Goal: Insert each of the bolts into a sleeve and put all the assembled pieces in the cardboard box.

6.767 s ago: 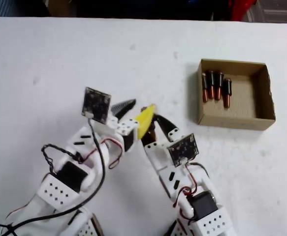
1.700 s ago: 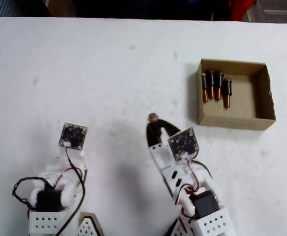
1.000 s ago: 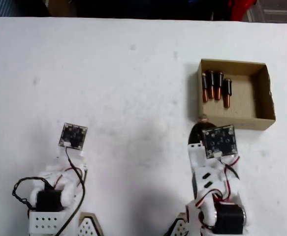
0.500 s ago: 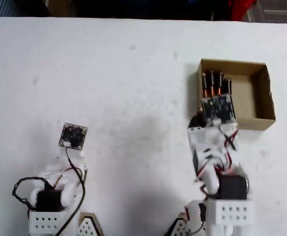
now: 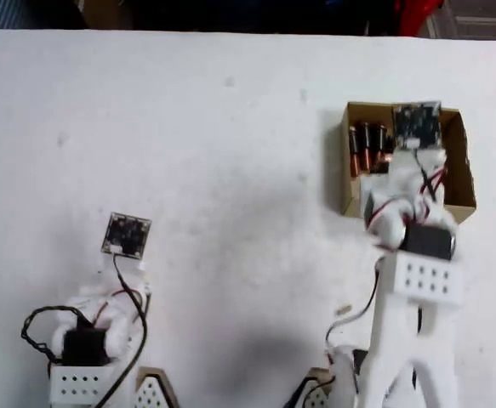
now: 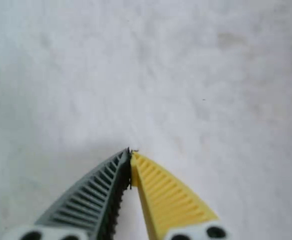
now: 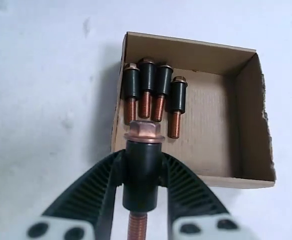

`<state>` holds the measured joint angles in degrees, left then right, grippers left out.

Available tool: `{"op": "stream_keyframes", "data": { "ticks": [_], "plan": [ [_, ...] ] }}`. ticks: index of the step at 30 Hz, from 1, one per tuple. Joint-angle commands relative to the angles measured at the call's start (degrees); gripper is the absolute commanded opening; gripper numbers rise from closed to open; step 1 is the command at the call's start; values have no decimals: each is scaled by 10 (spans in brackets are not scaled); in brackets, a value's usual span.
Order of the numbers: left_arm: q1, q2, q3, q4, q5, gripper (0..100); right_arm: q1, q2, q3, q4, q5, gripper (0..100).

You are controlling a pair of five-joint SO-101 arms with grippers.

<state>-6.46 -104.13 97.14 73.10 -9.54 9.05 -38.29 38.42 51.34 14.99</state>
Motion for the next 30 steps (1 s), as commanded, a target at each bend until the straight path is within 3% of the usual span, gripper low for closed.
{"op": "stream_keyframes", "data": {
  "ticks": [1,15,30],
  "plan": [
    [3,-6,-2,6,-7,23,22,85,-102,-17,8,17],
    [3,-6,-2,5,-7,23,80,434,-372,-15,8,17],
    [3,-6,-2,4,-7,23,96,687,-586,-14,8,18]
  ]
}}
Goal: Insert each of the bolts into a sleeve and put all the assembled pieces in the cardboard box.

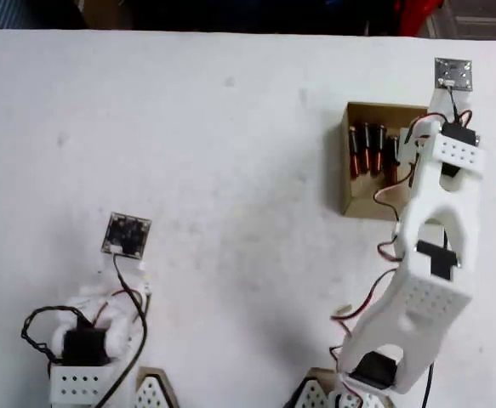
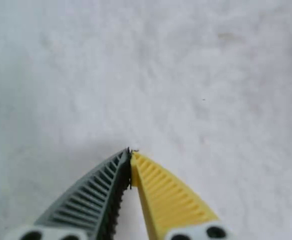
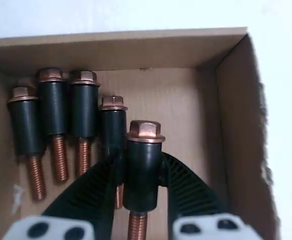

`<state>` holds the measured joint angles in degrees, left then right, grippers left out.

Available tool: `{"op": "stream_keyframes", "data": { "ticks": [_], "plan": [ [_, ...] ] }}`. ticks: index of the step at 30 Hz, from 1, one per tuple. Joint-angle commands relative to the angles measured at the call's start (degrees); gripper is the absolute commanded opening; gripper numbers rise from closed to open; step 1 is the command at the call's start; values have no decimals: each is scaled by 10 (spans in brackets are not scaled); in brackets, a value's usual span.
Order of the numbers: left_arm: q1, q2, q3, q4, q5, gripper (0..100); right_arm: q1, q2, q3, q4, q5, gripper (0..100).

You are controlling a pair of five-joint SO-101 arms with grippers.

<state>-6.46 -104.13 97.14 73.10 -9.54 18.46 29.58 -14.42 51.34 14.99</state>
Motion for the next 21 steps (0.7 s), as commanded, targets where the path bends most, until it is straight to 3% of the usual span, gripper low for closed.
{"op": "stream_keyframes", "data": {
  "ticks": [1,10,17,21],
  "plan": [
    [3,-6,-2,4,-7,23,2,21,-69,-14,8,18],
    [3,-6,-2,4,-7,23,0,101,-147,-14,8,21],
    [3,-6,-2,4,-7,23,-10,109,-147,-14,9,193],
    [3,-6,-2,4,-7,23,-15,106,-147,-14,9,204]
  ]
}}
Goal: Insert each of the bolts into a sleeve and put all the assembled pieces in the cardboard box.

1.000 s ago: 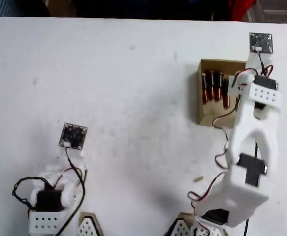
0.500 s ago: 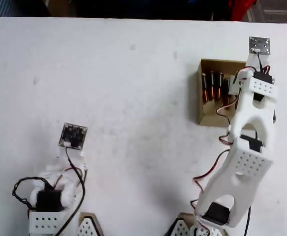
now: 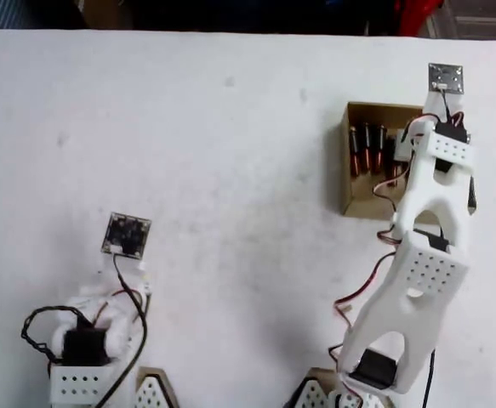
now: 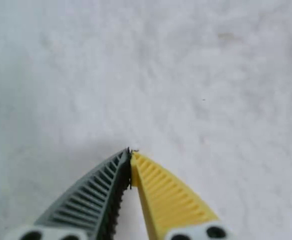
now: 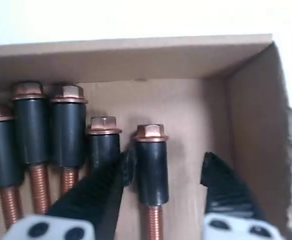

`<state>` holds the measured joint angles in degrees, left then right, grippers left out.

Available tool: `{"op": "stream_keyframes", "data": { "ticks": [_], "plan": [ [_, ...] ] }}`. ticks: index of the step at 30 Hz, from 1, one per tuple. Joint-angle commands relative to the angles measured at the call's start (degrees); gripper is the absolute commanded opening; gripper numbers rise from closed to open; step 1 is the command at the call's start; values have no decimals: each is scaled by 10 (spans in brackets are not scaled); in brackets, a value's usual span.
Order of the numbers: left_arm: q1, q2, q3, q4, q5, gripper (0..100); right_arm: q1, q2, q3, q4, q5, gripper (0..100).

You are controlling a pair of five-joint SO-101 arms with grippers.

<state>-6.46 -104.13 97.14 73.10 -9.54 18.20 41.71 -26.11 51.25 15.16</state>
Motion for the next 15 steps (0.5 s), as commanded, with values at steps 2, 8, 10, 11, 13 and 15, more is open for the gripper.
{"op": "stream_keyframes", "data": {
  "ticks": [2,8,10,11,13,15],
  "plan": [
    [3,-6,-2,4,-7,23,-14,-16,-30,-12,7,193],
    [3,-6,-2,4,-7,23,-14,-56,-31,43,4,118],
    [3,-6,-2,6,-7,23,-19,-84,-31,67,2,92],
    [3,-6,-2,6,-7,23,-22,-99,-30,80,2,82],
    [3,-6,-2,6,-4,23,-24,-126,-28,108,2,65],
    [3,-6,-2,6,-4,23,-33,-152,-28,132,2,43]
  ]
}}
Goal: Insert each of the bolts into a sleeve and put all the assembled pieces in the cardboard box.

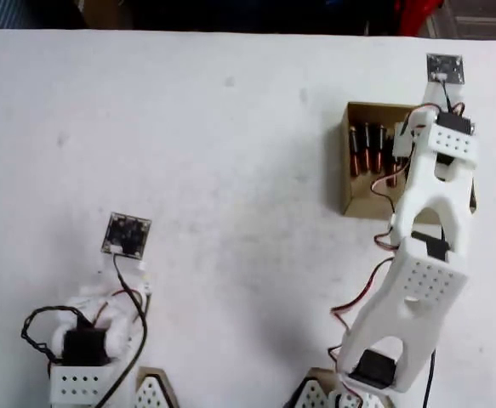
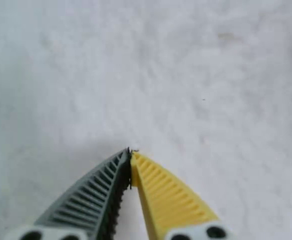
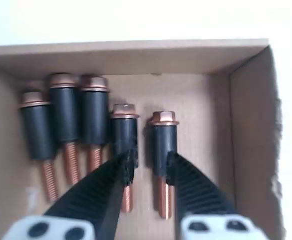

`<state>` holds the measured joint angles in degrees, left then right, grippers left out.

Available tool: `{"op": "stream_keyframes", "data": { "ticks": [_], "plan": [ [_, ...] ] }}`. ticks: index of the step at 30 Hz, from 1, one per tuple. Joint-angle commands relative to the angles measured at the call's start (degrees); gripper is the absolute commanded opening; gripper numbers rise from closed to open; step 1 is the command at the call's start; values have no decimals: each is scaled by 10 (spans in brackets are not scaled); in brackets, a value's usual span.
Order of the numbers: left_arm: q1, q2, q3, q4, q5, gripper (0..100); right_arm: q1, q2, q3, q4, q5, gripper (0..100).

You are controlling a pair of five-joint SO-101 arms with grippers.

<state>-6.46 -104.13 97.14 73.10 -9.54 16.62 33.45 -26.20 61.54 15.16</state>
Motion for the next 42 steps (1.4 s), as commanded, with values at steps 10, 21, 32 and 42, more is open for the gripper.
{"op": "stream_keyframes", "data": {
  "ticks": [10,21,32,42],
  "plan": [
    [-26,-6,-2,4,63,24,-77,-171,-26,163,2,17],
    [-50,-6,-2,6,65,24,-164,-335,-26,316,1,17],
    [-47,-6,-2,6,65,24,-211,-581,64,367,1,17],
    [-47,-6,-2,6,65,24,-209,-883,328,327,1,17]
  ]
}}
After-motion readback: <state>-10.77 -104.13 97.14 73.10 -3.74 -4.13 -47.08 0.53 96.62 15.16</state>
